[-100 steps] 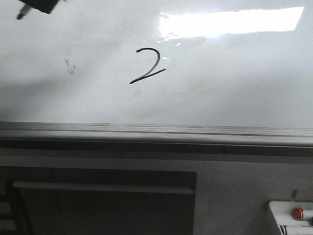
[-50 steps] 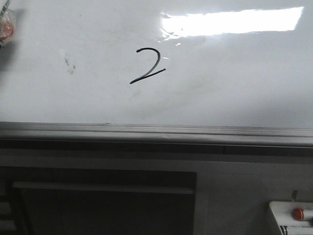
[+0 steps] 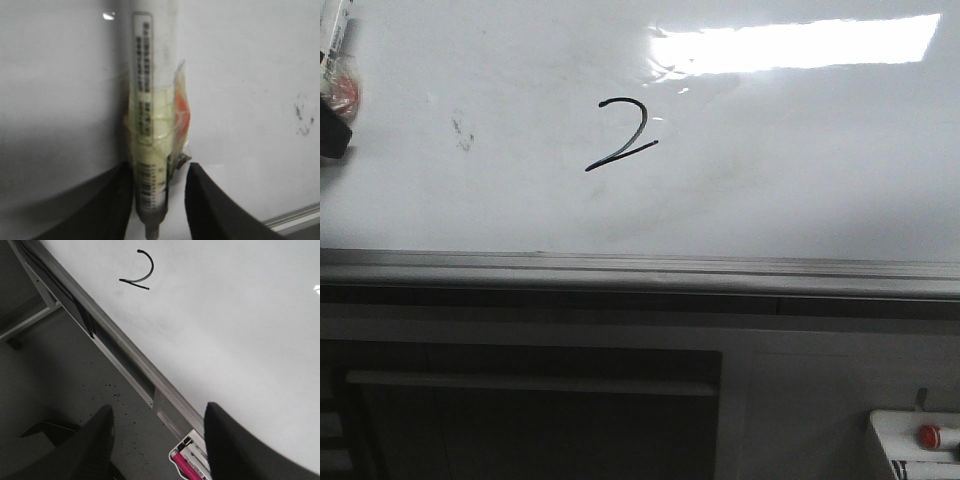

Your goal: Write number 2 on whiteboard

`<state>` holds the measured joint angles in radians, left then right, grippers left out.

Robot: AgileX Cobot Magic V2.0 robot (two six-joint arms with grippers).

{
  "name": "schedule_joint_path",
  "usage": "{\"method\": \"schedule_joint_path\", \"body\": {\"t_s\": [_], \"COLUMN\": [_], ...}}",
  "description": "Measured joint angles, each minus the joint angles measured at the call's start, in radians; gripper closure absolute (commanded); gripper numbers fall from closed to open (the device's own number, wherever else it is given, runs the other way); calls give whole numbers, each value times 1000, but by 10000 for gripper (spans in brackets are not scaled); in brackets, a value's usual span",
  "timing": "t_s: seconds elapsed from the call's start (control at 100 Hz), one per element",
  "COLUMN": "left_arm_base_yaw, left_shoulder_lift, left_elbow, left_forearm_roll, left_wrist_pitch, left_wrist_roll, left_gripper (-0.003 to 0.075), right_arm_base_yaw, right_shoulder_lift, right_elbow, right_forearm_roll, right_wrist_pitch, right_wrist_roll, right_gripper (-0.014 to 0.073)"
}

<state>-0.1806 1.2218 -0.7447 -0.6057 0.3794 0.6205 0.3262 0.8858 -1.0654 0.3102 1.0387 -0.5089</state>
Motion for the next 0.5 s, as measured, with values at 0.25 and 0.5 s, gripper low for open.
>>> {"method": "schedule_joint_path", "body": {"t_s": [0.25, 0.5], "left_arm_base_yaw": [2, 2], "left_shoulder_lift": [-59, -197], "left_elbow": [-12, -108], "left_forearm_roll": [67, 524], "left_wrist_pitch": [77, 351], "left_wrist_roll": [-23, -412], "left_gripper": [340, 342], "right_arm_base_yaw": [0, -2], "right_shoulder_lift": [-29, -166], "right_elbow": [21, 160], "right_forearm_roll": [-164, -396], "right_wrist_pitch": [-9, -10], "right_wrist_roll": [284, 636], "right_gripper": [244, 309]}}
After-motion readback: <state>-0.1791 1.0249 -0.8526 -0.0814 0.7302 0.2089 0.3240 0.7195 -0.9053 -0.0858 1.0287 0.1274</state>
